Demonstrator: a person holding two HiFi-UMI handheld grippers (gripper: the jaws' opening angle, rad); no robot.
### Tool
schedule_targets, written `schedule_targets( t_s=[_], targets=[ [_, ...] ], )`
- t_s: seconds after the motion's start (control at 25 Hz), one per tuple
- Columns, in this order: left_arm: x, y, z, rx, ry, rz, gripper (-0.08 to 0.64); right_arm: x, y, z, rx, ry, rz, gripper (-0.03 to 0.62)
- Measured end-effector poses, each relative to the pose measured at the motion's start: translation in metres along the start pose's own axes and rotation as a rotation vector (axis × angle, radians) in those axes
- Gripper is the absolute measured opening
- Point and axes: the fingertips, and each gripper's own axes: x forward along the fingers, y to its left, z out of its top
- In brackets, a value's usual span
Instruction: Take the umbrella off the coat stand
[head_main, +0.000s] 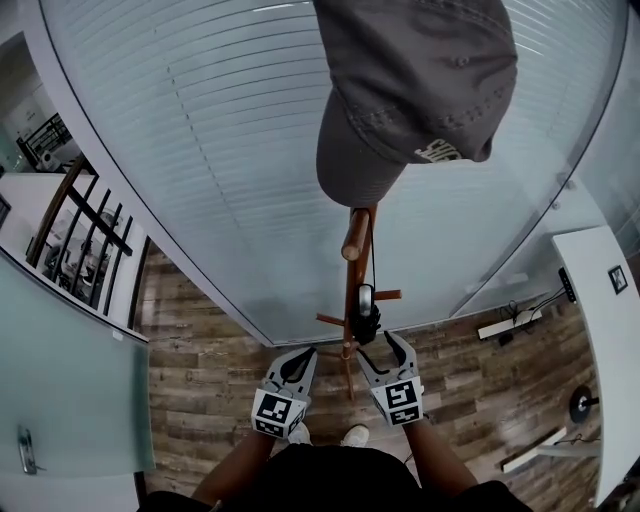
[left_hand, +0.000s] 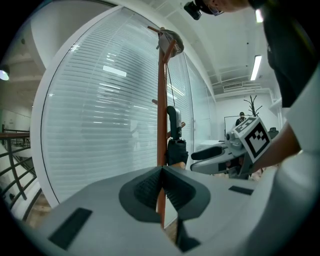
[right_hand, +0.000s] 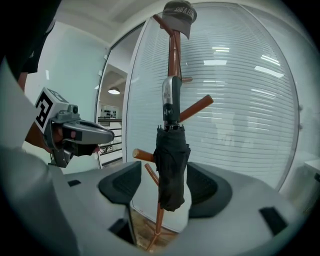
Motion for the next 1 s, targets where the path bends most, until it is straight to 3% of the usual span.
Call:
schedule_targets(
  t_s=[0.32, 0.6, 0.84, 1.0],
  targets=[
    [-0.006, 0.008, -0.012, -0.013, 0.029, 0.018, 0.014, 0.034, -0.012, -0.023, -0.053, 0.074, 0.022, 0.333],
    [-0.003, 0.011, -0.016, -0.031, 0.034, 0.021, 0.014, 0.061, -0.021, -0.029, -0.038, 0.081, 0.012, 0.357],
    [-0.004, 0.012, -0.029, -0.02, 0.083, 0.025, 0.014, 0.066, -0.025, -0.017, -0.079, 0.012, -0.03, 0.348],
    [-0.005, 0.018, -0.027, -0.019, 0.073, 0.023, 0.014, 0.067, -0.021, -0.015, -0.108, -0.006, -0.04, 0.273]
  ],
)
